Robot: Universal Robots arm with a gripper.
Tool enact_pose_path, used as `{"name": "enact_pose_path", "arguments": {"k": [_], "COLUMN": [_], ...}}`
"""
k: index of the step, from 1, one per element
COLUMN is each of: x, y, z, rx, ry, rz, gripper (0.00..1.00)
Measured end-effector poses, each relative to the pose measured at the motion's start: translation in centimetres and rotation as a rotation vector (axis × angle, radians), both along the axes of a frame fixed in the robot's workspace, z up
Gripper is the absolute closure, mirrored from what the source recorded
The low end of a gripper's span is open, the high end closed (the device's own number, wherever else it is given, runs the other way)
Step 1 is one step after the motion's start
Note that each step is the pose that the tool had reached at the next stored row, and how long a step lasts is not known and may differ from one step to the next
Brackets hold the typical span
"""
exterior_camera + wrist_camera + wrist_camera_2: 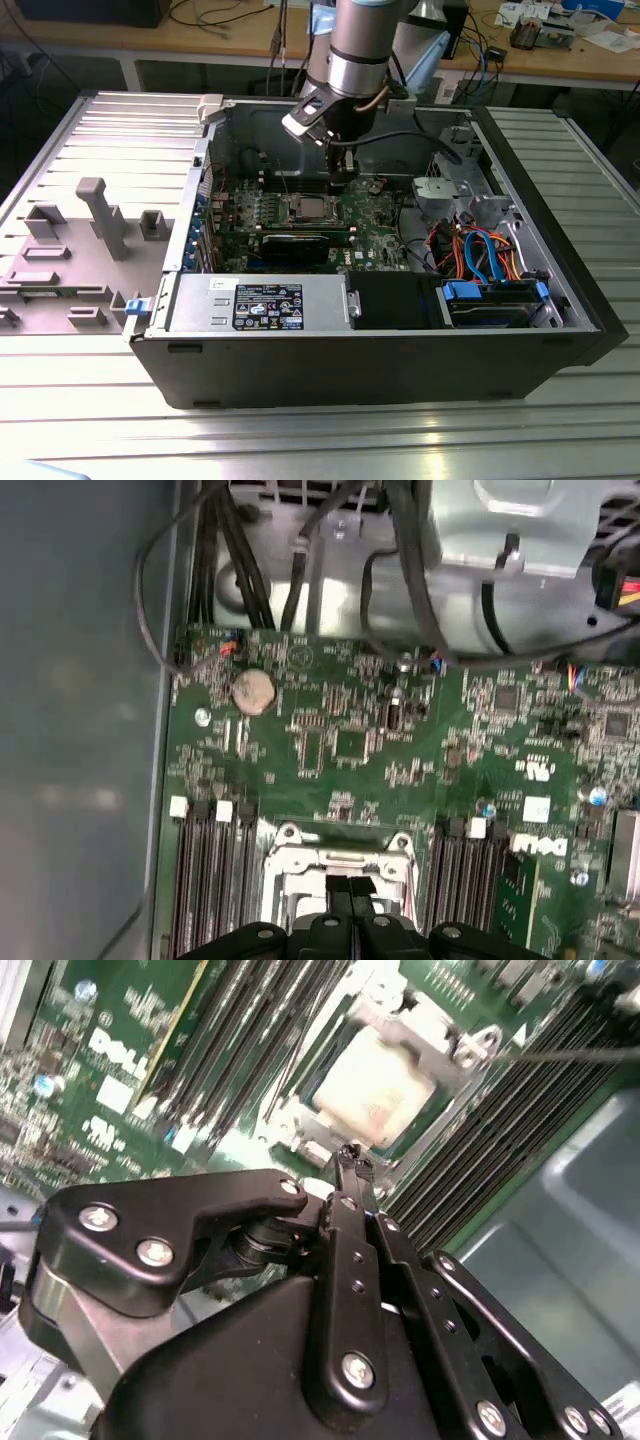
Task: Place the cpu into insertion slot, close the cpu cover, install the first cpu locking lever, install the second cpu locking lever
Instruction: 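Close the cpu cover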
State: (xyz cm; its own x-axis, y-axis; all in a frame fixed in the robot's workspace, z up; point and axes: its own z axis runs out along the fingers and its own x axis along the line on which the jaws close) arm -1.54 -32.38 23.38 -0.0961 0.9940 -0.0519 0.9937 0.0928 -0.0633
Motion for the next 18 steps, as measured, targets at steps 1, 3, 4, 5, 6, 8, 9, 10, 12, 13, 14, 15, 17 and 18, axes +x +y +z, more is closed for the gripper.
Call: {"name": "enact_pose_path", "arguments": {"k": [1, 3, 4, 5, 6, 8, 9, 10, 12, 13, 14, 15, 17, 18], "x": [-0.54, -1.79, -2.46, -2.88, -3.24, -4.39, -4.52, -4.57, -4.61, -4.63, -4.64, -4.65, -4.67, -4.63], "y": [0.00, 0.00, 0.00, 0.00, 0.00, 0.00, 0.00, 0.00, 0.00, 0.00, 0.00, 0.00, -0.01, 0.03], "z": [-0.15, -0.55, -0.79, -0.95, -1.09, -1.63, -1.79, -1.91, -2.37, -2.50, -2.67, -2.78, -3.04, -2.84], "rx": [0.0001, 0.0000, 0.0001, 0.0001, 0.0000, 0.0000, 0.0000, 0.0000, 0.0001, 0.0000, 0.0001, 0.0000, -0.0004, 0.0019], "ry": [-0.0001, 0.0000, 0.0000, 0.0000, -0.0001, 0.0000, 0.0000, 0.0000, 0.0000, 0.0000, -0.0001, 0.0000, 0.0003, -0.0013], "rz": [0.000, 0.000, 0.000, 0.000, 0.000, 0.000, 0.000, 0.000, 0.000, 0.000, 0.000, 0.000, 0.000, 0.000], "gripper": [0.89, 0.89, 0.89, 0.89, 0.89, 0.89, 0.89, 0.89, 0.89, 0.89, 0.89, 0.89, 0.89, 0.89]}}
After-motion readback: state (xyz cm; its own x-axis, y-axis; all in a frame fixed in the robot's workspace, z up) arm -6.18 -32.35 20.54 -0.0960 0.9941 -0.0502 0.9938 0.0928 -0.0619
